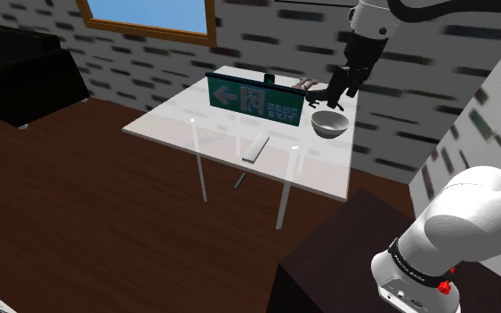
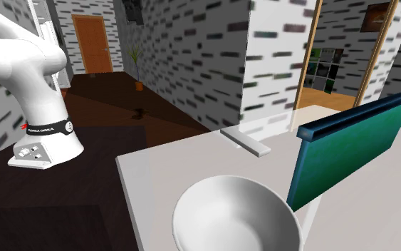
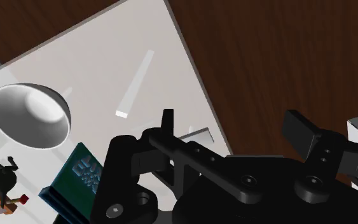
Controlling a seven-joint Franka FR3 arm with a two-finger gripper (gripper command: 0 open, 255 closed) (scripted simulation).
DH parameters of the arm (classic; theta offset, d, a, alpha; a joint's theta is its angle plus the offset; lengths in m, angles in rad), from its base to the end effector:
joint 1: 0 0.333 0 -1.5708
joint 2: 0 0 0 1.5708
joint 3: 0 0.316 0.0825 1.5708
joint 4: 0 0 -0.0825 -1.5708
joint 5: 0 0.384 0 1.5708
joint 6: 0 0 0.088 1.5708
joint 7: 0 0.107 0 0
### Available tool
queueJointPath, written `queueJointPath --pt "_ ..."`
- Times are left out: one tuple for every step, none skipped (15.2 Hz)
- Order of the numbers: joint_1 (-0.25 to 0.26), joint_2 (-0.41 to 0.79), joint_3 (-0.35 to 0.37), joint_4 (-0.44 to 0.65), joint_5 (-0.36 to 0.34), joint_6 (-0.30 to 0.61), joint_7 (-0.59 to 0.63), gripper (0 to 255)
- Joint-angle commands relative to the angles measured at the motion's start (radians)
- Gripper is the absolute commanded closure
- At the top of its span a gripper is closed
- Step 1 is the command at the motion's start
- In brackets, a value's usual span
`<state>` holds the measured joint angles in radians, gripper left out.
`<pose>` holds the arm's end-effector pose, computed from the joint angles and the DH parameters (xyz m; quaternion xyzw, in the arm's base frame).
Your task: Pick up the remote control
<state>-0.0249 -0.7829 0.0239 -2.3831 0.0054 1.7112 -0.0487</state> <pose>0.3212 0.0023 0.5897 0.9982 0.0206 0.0552 0.0073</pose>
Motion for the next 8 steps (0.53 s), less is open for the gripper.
queueJointPath --pt "0.0 0.0 0.0 0.0 0.0 0.0 0.0 0" --pt "-0.005 0.028 0.012 -0.005 0.006 0.03 0.03 0" --pt "-0.011 0.057 0.025 -0.008 0.011 0.059 0.059 0" --pt "-0.017 0.088 0.037 -0.009 0.016 0.089 0.088 0" --pt "-0.023 0.12 0.049 -0.009 0.02 0.118 0.117 0" --pt "-0.029 0.153 0.06 -0.007 0.024 0.146 0.146 0" --pt "-0.035 0.187 0.071 -0.004 0.027 0.174 0.175 0" --pt "-0.041 0.222 0.082 0.001 0.028 0.201 0.204 0"
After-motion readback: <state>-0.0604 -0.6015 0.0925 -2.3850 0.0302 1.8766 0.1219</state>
